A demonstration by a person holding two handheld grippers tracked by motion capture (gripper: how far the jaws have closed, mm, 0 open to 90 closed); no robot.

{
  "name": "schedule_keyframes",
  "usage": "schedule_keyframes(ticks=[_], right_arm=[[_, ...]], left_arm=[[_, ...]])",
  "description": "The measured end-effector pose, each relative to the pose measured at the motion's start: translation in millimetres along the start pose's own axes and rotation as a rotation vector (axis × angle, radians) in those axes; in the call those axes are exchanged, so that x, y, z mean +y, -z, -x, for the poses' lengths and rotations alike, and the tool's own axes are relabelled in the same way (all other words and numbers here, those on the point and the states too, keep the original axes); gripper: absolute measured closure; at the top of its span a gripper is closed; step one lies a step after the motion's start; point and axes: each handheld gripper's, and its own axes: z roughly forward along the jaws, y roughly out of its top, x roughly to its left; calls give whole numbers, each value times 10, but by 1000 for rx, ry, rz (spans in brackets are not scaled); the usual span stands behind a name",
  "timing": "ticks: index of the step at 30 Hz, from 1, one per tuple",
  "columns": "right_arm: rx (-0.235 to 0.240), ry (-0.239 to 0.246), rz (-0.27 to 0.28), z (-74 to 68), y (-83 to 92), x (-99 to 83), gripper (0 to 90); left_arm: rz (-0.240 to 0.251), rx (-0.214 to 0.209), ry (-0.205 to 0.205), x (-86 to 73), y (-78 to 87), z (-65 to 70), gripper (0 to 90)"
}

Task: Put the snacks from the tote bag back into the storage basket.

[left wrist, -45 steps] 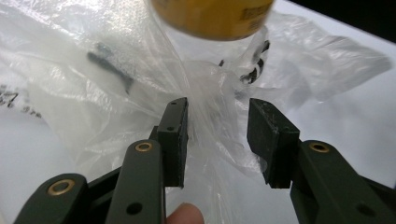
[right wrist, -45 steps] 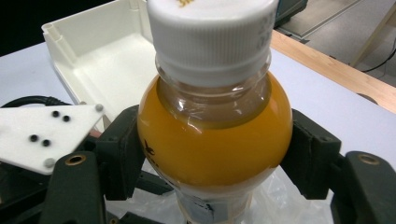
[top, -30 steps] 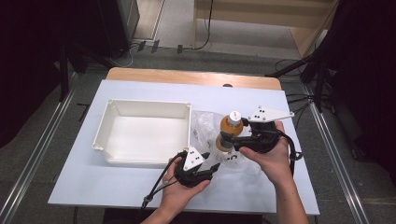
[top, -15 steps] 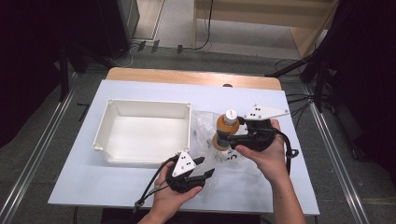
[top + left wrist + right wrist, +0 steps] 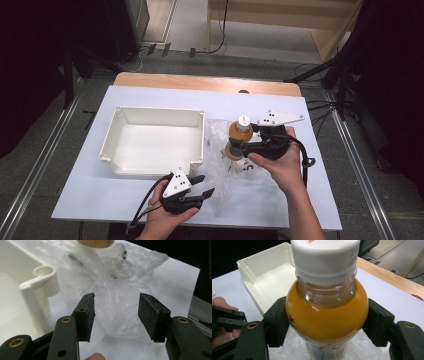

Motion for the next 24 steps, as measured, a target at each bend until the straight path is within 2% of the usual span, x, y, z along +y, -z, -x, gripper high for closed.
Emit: schedule_keyframes(ticks=[3, 10, 17, 24], right_arm=[[-1, 7, -8, -16, -19, 10, 311], [1, 10, -16, -33, -45, 21, 311], [3, 6, -26, -28, -100, 33, 311], [5, 18, -29, -60, -151, 113, 311]], left_arm=[[2, 9, 23, -43, 67, -91, 477], [21, 39, 43, -97, 246, -247, 475], [63, 70, 44, -100, 459, -399, 454], [73, 106, 58, -146, 633, -545, 440]])
